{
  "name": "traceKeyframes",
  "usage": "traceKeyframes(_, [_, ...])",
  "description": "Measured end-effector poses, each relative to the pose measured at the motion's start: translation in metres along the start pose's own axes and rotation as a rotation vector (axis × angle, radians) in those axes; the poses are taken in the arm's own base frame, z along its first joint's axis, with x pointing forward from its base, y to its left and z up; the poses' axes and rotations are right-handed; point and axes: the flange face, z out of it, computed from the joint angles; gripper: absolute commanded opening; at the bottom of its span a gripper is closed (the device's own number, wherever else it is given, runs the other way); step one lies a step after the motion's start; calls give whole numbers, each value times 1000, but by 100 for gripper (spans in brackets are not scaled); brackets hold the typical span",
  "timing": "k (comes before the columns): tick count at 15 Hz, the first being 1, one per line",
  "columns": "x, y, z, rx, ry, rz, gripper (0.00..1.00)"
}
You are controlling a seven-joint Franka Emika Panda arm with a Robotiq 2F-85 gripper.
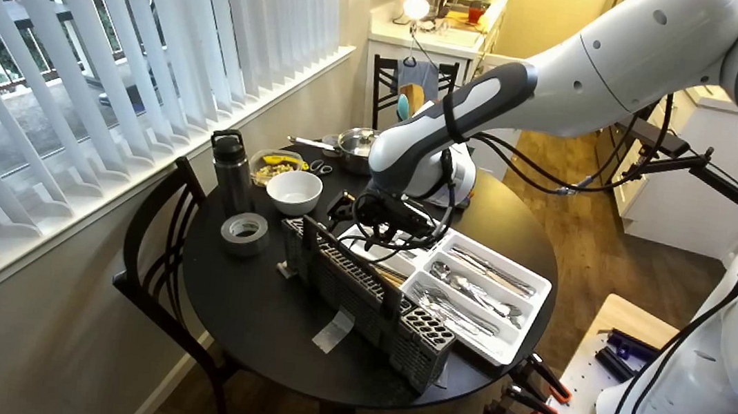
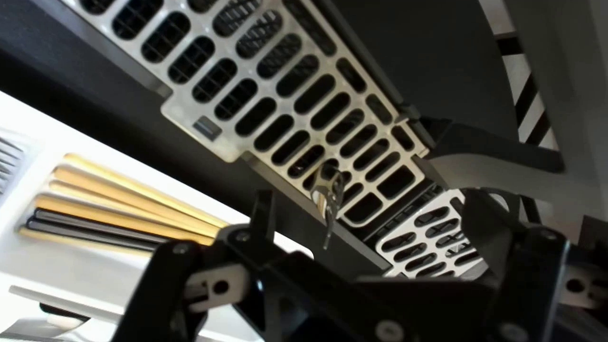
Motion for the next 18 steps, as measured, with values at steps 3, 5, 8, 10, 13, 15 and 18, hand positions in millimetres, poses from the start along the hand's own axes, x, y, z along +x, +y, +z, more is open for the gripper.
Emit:
traceKeyframes(3, [0, 0, -1, 7, 0, 16, 100])
traceKeyframes(5, [0, 2, 0, 4, -2, 21, 74])
traceKeyframes(8, [-1, 4, 1, 1, -4, 22, 54])
traceKeyframes(10, [-1, 4, 1, 1, -4, 22, 41])
traceKeyframes(13, [-1, 3, 0, 2, -4, 22, 22])
traceKeyframes(15, [-2, 3, 0, 2, -4, 21, 9])
traceKeyframes(18, [-2, 3, 0, 3, -3, 21, 1])
